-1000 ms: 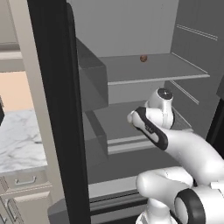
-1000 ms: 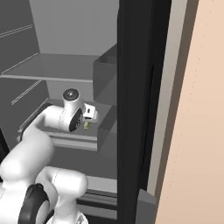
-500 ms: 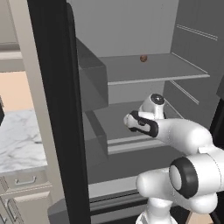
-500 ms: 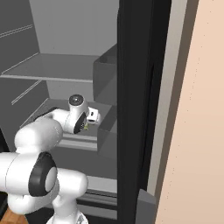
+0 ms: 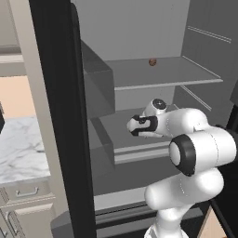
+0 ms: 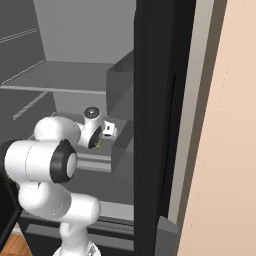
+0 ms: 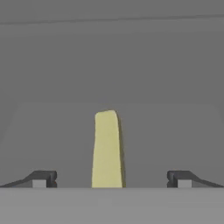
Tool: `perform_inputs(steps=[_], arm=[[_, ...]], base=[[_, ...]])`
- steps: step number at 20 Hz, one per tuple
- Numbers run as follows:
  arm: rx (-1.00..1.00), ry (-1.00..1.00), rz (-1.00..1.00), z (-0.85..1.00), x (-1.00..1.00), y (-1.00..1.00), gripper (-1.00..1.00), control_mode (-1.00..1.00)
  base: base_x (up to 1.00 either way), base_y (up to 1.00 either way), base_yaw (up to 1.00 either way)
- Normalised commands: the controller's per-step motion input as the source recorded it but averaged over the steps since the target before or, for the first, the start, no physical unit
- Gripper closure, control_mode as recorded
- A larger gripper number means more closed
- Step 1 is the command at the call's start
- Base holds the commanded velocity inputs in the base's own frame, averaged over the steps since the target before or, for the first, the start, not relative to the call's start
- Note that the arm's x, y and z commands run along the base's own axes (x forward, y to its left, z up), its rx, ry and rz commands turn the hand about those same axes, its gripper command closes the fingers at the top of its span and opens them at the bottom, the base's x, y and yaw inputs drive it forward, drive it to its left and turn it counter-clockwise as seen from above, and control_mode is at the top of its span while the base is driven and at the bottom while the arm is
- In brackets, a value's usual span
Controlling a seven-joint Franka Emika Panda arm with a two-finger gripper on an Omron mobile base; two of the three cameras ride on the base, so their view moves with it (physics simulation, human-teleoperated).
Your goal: Pick the egg and butter from the fridge and place them by the bowl for mixing.
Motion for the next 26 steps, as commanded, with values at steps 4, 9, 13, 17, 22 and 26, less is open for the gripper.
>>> perform_inputs(steps=[4,9,13,17,22,26], arm=[[0.0,0.07,0.0,-0.21,0.3,0.02,-1.0,-1.0],[0.0,0.1,0.0,-0.27,0.11,0.0,1.0,-1.0],[0.0,0.07,0.0,-0.35,0.0,0.0,1.0,-1.0],[0.0,0.02,0.0,-0.35,0.0,0.0,1.0,-1.0],[0.0,0.01,0.0,-0.31,0.0,0.01,1.0,-1.0],[0.0,0.01,0.0,-0.12,-0.04,0.04,1.0,-1.0]], base=[[0.0,0.0,0.0],[0.0,0.0,0.0],[0.0,0.0,0.0],[0.0,0.0,0.0],[0.0,0.0,0.0],[0.0,0.0,0.0]])
